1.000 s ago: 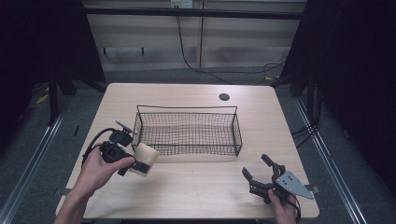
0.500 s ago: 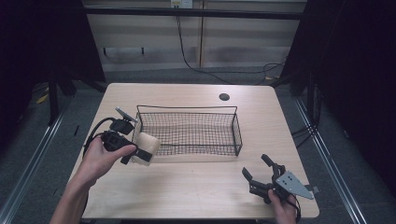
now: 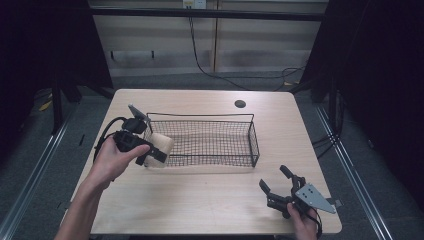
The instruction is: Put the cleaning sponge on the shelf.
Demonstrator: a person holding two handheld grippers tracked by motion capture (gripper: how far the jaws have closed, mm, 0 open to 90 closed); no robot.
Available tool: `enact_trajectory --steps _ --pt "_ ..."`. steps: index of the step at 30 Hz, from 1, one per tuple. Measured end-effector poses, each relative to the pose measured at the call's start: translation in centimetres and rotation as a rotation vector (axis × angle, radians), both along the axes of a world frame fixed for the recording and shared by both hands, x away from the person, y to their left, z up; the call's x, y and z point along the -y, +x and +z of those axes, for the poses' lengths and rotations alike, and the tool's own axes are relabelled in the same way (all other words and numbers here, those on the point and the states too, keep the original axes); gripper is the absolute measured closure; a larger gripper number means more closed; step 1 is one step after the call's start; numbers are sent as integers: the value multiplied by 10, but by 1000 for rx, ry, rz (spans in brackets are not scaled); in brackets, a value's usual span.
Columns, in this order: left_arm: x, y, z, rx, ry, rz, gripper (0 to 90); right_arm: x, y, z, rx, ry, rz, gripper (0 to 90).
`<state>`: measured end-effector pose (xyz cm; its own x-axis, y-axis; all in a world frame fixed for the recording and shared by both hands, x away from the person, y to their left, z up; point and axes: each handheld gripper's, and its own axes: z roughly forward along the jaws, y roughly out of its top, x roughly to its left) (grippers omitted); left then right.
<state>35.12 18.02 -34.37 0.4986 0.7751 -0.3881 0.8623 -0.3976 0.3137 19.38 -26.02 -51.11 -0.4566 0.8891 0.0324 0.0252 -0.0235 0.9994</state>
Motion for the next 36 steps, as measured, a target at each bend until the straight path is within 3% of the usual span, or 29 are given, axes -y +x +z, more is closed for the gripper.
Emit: enact_trajectory --steps 6,14,17,24,30,36 --pt "8 8 2 -22 46 74 309 0 0 0 -1 0 1 128" --pt "19 16 9 0 92 103 309 0 0 0 -1 0 3 128" --pt "21 20 11 -10 101 111 309 0 0 0 -2 1 1 128" --pt "32 31 6 -28 155 134 309 1 1 0 0 -1 4 128" --pt "35 42 1 -56 164 168 309 0 1 0 -1 -2 3 128" --pt "35 49 -4 -60 189 197 309 0 0 0 -1 0 3 128"
